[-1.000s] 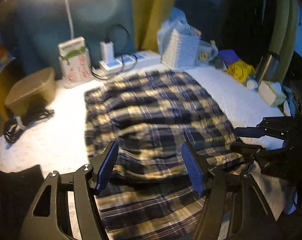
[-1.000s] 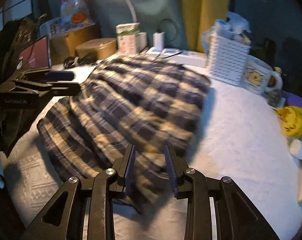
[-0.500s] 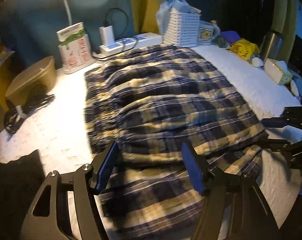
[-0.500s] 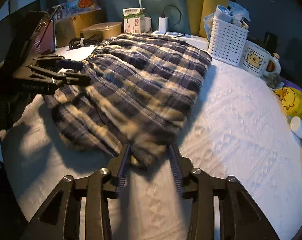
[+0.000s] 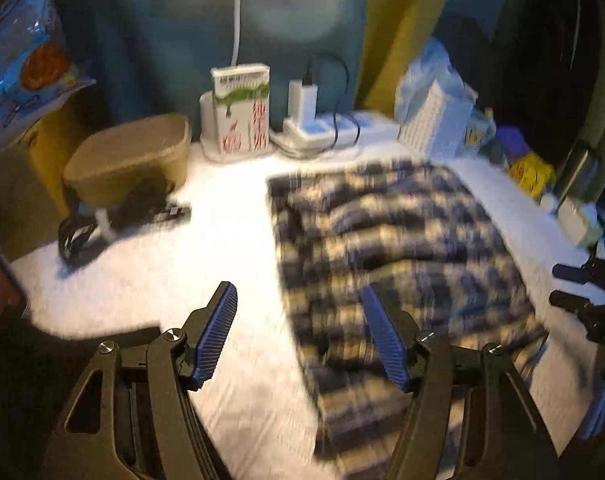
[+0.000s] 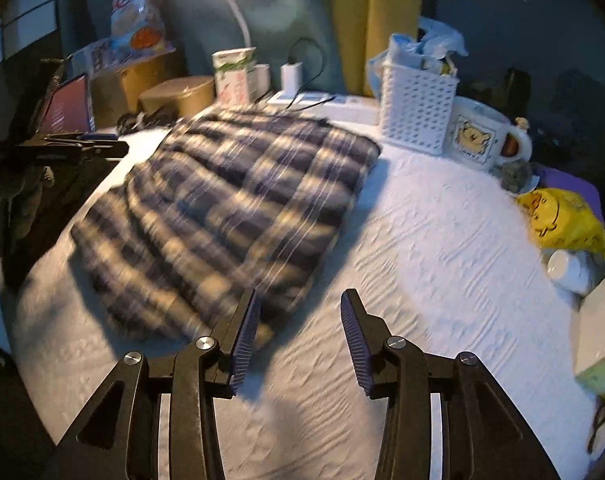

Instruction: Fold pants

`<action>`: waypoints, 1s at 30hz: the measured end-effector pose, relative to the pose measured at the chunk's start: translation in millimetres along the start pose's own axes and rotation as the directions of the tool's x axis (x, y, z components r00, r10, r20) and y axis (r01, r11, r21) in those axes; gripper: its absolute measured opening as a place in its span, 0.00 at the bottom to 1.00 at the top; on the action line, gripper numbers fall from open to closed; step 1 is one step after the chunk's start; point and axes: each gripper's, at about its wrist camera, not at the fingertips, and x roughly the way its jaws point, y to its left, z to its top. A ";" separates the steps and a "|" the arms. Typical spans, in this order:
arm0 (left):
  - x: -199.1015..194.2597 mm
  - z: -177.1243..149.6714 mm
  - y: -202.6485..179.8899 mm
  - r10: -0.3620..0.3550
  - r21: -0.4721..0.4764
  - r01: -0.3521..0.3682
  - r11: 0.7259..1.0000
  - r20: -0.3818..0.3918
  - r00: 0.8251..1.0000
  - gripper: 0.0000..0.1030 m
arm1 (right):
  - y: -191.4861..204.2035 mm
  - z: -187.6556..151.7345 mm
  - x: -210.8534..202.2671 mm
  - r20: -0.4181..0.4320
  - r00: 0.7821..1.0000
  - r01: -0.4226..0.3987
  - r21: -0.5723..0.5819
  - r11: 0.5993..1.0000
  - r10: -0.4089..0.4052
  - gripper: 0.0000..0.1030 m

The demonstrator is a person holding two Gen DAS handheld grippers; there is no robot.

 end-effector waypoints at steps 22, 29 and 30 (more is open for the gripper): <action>113.5 53.5 14.9 -0.099 -0.018 0.098 0.995 -0.102 0.990 0.68 | -73.7 83.8 89.3 0.040 0.998 -0.061 0.192 0.980 0.054 0.60; 121.2 51.4 19.9 -0.149 -0.010 0.148 0.989 -0.060 0.987 0.72 | -82.7 96.6 123.9 0.015 0.993 -0.115 0.219 0.969 0.115 0.63; 121.5 50.9 18.5 -0.145 -0.003 0.145 0.989 -0.058 0.988 0.71 | -84.2 98.0 127.0 0.010 0.992 -0.127 0.225 0.966 0.128 0.64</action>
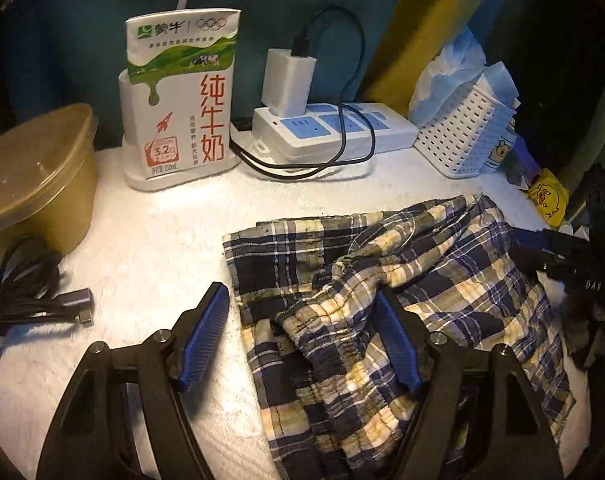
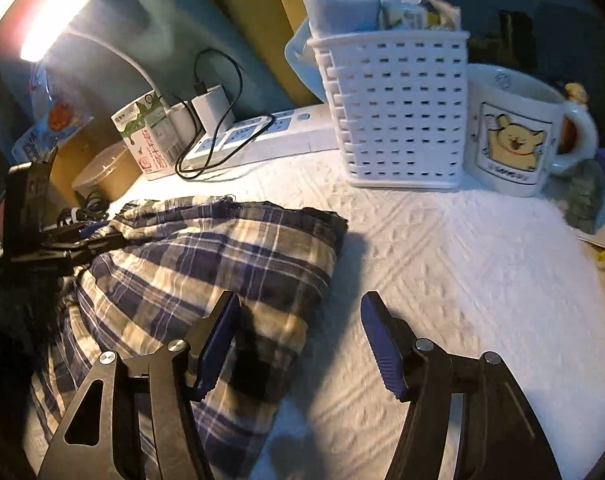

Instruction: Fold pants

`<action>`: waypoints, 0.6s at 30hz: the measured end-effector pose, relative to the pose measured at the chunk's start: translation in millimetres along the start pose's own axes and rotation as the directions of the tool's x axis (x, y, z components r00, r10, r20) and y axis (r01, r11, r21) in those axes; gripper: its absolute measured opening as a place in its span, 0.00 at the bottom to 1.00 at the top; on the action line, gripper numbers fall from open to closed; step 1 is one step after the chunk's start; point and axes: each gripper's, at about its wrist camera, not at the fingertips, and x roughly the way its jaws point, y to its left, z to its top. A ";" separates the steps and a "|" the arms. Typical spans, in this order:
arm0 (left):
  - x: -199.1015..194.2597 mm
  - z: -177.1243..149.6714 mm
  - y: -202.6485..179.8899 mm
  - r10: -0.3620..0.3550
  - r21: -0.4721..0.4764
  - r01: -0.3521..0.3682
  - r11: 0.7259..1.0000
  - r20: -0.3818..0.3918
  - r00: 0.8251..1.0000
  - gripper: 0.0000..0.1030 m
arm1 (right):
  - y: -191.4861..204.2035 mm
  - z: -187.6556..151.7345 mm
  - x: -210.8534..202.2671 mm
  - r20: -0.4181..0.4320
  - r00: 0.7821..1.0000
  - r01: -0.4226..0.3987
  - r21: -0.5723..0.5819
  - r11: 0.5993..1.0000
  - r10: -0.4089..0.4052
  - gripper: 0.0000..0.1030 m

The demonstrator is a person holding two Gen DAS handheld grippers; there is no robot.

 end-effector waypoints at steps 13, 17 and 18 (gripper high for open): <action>-7.4 1.0 -16.6 -0.063 0.053 0.063 0.997 0.009 0.998 0.25 | 24.5 13.2 16.1 -0.012 0.999 -0.046 -0.072 0.996 0.046 0.23; -29.7 3.3 -24.6 -0.050 0.072 0.045 0.996 0.066 0.997 0.23 | 41.9 10.7 6.6 0.023 1.000 0.014 -0.122 0.992 -0.011 0.18; -34.6 5.1 -27.9 -0.046 0.078 0.040 0.996 0.083 0.995 0.23 | 47.7 10.4 0.8 0.039 0.999 0.033 -0.140 0.990 -0.028 0.18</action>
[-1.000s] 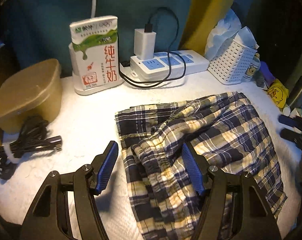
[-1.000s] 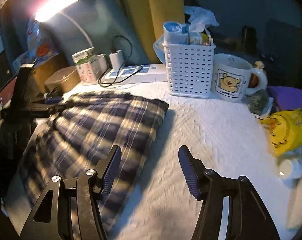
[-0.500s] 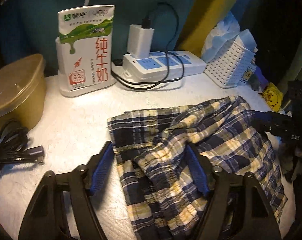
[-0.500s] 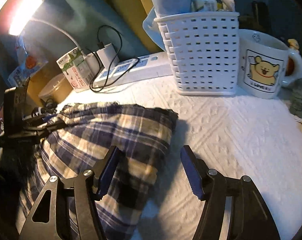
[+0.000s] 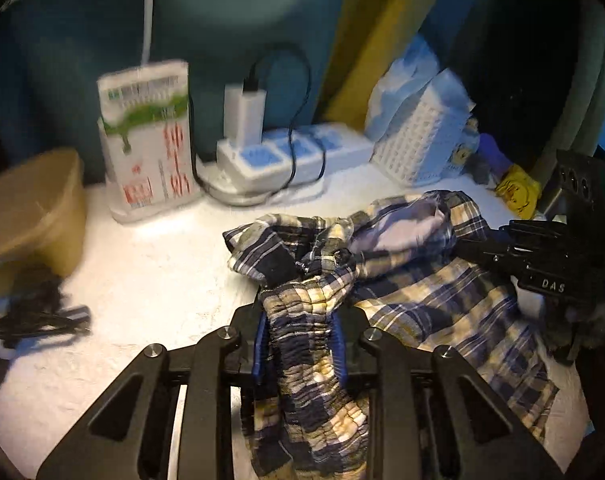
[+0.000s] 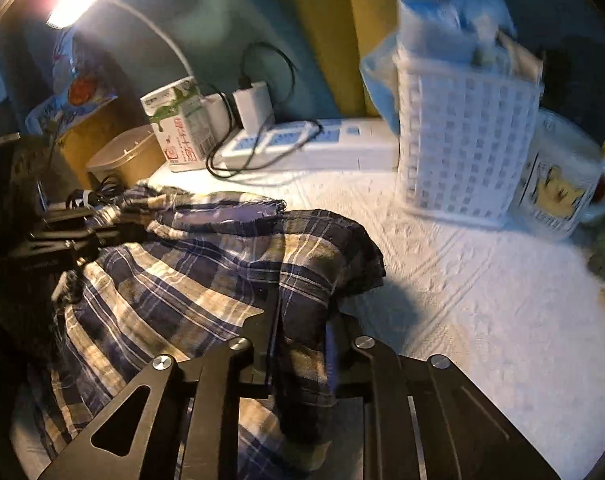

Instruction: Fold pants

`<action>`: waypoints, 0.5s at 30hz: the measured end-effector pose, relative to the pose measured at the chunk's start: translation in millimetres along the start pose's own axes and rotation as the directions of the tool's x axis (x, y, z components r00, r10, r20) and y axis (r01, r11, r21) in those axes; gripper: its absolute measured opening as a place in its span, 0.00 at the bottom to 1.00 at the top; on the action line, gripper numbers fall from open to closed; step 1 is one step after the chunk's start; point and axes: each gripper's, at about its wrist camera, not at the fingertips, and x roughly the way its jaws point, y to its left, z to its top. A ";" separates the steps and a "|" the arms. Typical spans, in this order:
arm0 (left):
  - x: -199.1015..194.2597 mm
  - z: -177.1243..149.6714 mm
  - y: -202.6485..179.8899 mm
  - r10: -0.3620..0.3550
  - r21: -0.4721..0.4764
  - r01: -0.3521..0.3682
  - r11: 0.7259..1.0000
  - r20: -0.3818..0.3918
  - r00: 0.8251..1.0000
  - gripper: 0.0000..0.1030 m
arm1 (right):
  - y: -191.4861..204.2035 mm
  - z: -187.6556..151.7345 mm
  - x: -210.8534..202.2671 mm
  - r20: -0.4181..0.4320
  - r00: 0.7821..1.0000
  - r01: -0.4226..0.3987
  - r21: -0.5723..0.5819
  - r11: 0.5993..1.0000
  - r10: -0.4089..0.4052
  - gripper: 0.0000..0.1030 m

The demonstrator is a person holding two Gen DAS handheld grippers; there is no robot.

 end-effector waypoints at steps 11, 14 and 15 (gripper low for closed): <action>-108.7 -0.3 -30.9 0.042 0.040 -0.055 0.998 0.280 0.959 0.23 | 62.4 16.7 -112.5 0.246 0.967 0.102 -0.127 0.987 -0.068 0.17; -141.1 -1.8 -42.3 0.070 0.054 -0.094 0.994 0.341 0.937 0.23 | 81.0 16.3 -145.8 0.311 0.948 0.117 -0.156 0.981 -0.064 0.17; -154.4 -2.5 -46.6 0.078 0.058 -0.106 0.993 0.361 0.929 0.23 | 87.0 16.4 -154.9 0.330 0.942 0.121 -0.162 0.979 -0.061 0.17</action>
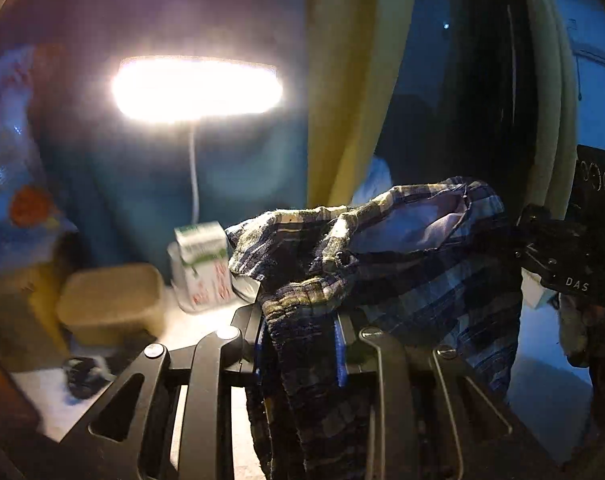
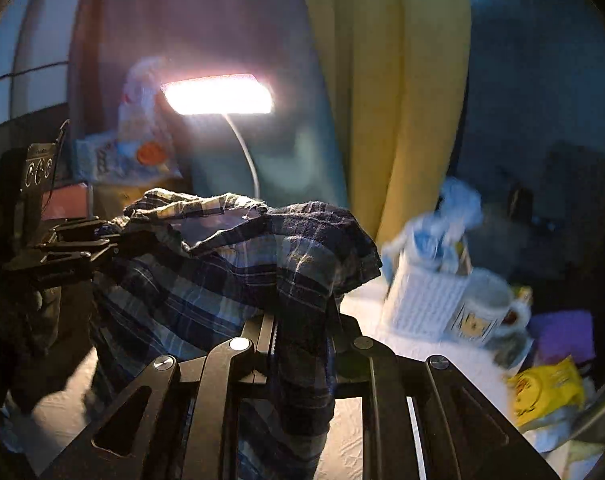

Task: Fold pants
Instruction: 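Lift the folded pants with both grippers and carry them toward the tablet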

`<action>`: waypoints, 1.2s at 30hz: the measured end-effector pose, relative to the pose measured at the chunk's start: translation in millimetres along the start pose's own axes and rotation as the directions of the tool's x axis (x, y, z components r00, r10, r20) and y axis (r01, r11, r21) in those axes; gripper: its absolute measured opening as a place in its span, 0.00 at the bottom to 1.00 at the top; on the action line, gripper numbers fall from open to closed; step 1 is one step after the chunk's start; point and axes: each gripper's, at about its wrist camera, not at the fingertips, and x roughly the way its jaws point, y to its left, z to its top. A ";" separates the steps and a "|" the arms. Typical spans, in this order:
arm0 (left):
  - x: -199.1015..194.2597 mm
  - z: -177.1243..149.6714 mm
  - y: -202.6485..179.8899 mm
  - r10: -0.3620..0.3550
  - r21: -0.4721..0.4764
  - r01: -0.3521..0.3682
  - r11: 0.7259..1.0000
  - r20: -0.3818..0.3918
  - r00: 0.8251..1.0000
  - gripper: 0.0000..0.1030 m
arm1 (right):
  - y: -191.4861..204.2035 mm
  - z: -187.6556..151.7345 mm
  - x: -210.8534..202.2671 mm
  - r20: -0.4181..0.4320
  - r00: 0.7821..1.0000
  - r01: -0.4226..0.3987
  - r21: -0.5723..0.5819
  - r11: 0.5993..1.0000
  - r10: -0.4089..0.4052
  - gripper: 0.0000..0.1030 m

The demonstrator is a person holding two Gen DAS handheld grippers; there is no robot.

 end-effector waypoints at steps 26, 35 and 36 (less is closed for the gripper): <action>-216.6 -41.1 25.1 0.275 0.001 -0.276 0.961 0.102 0.956 0.23 | 157.1 8.9 -112.1 0.167 0.958 -0.213 -0.129 0.969 0.233 0.17; -168.7 -87.7 85.3 0.283 -0.095 -0.287 0.953 -0.055 0.957 0.23 | 186.8 -9.3 -30.7 0.005 0.959 -0.283 -0.097 0.954 0.285 0.17; -157.7 -92.8 94.0 0.277 -0.108 -0.285 0.953 -0.080 0.958 0.23 | 187.4 -8.7 -17.9 -0.016 0.958 -0.287 -0.088 0.954 0.286 0.17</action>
